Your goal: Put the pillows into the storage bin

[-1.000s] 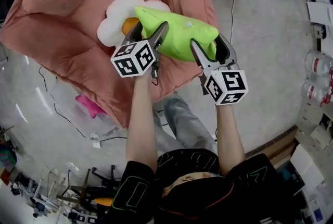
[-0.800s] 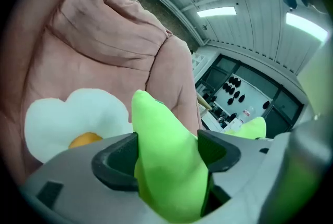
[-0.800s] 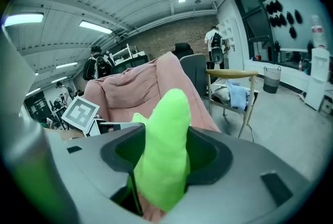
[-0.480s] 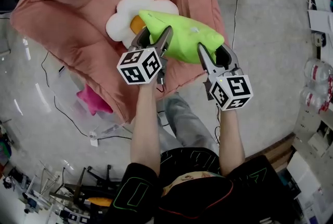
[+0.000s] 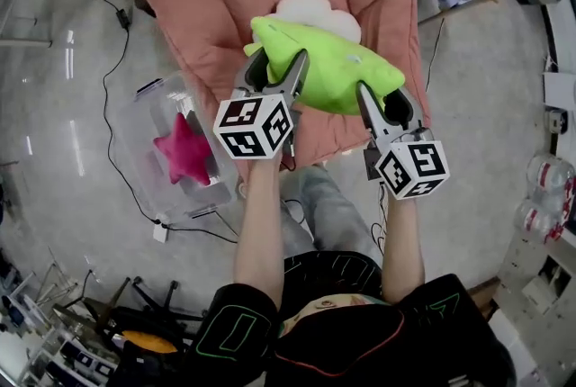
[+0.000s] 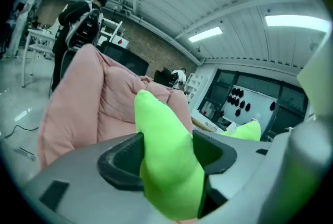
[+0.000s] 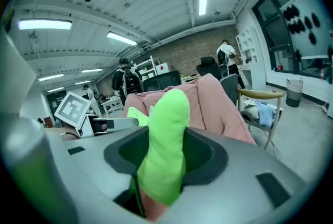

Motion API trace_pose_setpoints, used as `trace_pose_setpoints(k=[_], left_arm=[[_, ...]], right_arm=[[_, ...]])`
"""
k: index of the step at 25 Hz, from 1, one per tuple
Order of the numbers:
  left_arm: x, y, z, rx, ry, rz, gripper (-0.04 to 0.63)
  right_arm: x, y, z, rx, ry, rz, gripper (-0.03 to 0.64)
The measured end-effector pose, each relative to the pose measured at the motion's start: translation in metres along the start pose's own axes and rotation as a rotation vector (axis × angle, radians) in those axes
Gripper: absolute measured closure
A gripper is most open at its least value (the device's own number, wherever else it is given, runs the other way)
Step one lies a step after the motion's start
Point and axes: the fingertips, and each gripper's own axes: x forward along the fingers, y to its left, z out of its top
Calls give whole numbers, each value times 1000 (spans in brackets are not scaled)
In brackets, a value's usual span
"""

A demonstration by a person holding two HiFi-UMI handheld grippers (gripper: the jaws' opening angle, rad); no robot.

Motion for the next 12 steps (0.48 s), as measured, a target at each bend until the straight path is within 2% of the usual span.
trace_pose_setpoints(k=[6,12], left_arm=[[-91,29,61,42,-148,84,316],[-183,65,103,65,-271,201,319]], right_arm=[[1,86,36,-44,-68,123,422],[7,174,56,-86,-101,265,422]])
